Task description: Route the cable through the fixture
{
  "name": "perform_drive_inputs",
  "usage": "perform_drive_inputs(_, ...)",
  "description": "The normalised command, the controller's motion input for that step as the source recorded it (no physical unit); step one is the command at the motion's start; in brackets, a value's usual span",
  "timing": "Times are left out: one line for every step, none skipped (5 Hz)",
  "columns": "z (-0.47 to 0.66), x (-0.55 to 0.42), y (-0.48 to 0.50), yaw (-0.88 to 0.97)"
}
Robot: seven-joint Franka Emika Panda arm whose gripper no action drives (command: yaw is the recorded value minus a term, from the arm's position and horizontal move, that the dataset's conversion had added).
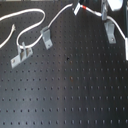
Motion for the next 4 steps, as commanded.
perform_drive_inputs(0.16,0.054,0.022,-0.05)
perform_drive_inputs(0.12,0.064,-0.033,-0.03)
perform_drive_inputs(0.0,0.012,-0.072,0.0)
perform_drive_inputs(0.43,0.003,-0.201,0.0)
